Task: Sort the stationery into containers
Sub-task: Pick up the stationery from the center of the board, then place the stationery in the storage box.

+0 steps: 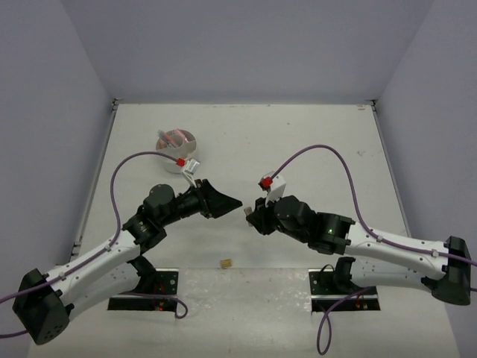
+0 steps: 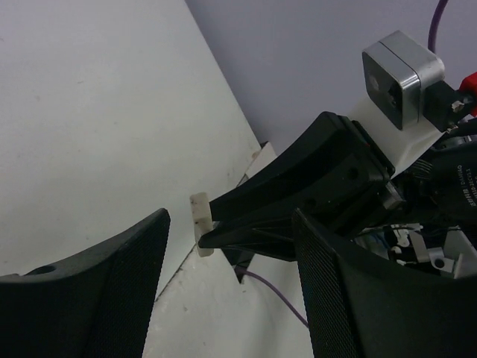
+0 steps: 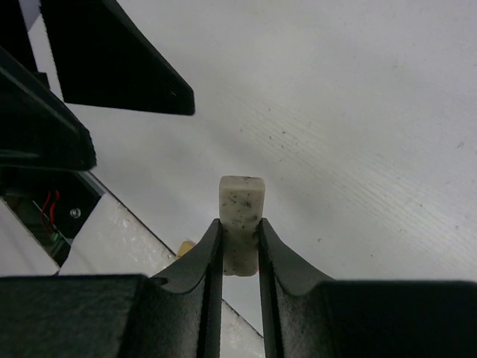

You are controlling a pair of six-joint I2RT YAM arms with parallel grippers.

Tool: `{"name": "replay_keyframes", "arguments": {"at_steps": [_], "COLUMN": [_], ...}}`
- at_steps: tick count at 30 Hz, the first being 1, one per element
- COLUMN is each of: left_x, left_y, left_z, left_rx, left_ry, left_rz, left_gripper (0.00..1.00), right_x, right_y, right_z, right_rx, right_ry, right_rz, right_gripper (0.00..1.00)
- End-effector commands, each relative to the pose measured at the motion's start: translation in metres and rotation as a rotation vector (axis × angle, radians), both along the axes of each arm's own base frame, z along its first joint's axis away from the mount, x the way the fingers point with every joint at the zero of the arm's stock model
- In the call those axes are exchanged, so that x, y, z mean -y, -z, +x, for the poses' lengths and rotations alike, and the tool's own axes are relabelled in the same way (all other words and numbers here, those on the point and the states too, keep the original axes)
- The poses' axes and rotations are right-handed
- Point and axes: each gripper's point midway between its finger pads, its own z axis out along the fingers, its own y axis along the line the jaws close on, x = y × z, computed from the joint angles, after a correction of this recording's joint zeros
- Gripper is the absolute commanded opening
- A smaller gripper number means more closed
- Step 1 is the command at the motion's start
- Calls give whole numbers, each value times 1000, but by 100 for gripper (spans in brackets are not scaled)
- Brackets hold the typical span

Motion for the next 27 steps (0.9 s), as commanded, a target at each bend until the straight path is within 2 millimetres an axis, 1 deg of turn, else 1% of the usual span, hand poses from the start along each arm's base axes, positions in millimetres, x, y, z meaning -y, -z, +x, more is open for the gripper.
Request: {"name": "replay_keyframes", "arguments": {"at_steps": [1, 5, 7, 8, 11, 13, 17, 19, 22, 24, 25, 27], "left_x": [25, 40, 46, 48, 56, 60, 64, 65, 67, 68, 69, 68], "left_y": [-36, -30, -26, -25, -26, -27, -25, -25, -26, -26, -27, -28], "left_z": [-3, -5, -6, -6, -6, -5, -1, -1, -2, -6, -8, -8], "left_rx": [46, 40, 33, 30, 33, 34, 36, 40, 40, 42, 42, 56], "left_ry": [42, 57, 65, 70, 83, 87, 80, 80, 93, 113, 120, 122], "left_rz": [-101, -63, -55, -53, -49, -45, -33, -32, -40, -44, -44, -42], "left_gripper": [70, 68, 65, 58, 52, 49, 48, 45, 19, 5, 0, 0], "right_x": [1, 14, 15, 16, 16, 16, 15, 15, 16, 18, 20, 22], "right_y": [-23, -35, -39, -41, -45, -46, -47, -47, -49, -50, -51, -52], "right_z": [-1, -1, -3, -4, -5, -6, -6, -6, -5, -3, -1, 1], "right_rx": [55, 71, 74, 75, 79, 81, 82, 84, 90, 92, 94, 94], "right_ry": [-16, 10, 4, 1, -2, -9, -17, -17, -10, 15, 29, 48], "right_rz": [65, 83, 99, 106, 119, 124, 130, 134, 141, 140, 141, 142], "right_gripper": [0, 0, 0, 0, 0, 0, 0, 0, 0, 0, 0, 2]}}
